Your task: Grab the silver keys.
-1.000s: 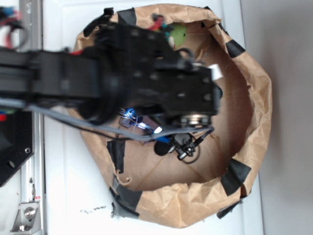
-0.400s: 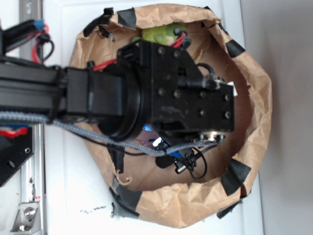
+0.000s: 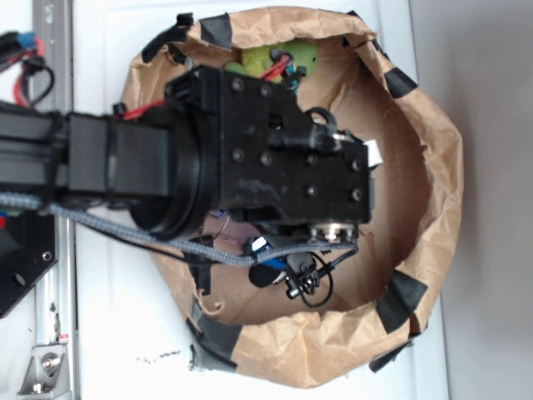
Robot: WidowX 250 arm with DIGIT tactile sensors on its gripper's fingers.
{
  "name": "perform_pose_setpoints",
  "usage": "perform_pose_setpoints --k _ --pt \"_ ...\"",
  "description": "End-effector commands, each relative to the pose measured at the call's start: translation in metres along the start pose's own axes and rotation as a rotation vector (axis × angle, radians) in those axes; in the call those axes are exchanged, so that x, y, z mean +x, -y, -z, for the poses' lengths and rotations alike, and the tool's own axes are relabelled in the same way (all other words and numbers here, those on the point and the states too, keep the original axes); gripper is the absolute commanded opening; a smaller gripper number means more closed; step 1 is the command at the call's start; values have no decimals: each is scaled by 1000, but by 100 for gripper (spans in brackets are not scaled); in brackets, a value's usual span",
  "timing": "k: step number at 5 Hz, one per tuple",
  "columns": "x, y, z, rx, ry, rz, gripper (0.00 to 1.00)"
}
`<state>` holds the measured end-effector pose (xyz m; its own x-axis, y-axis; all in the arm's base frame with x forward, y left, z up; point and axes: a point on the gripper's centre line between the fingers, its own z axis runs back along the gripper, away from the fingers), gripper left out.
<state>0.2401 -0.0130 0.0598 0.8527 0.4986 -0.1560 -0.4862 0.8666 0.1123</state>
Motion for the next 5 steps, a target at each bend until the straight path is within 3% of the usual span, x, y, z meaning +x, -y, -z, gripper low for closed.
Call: perform_pose_setpoints --k 1,2,4,5 --pt "5 -5 -15 -28 40 -10 100" --pt "5 -5 -15 -28 40 -10 100" --pt "-11 -52 -9 -102 86 -2 100" --pt "-13 -60 -7 -105 95 -6 100"
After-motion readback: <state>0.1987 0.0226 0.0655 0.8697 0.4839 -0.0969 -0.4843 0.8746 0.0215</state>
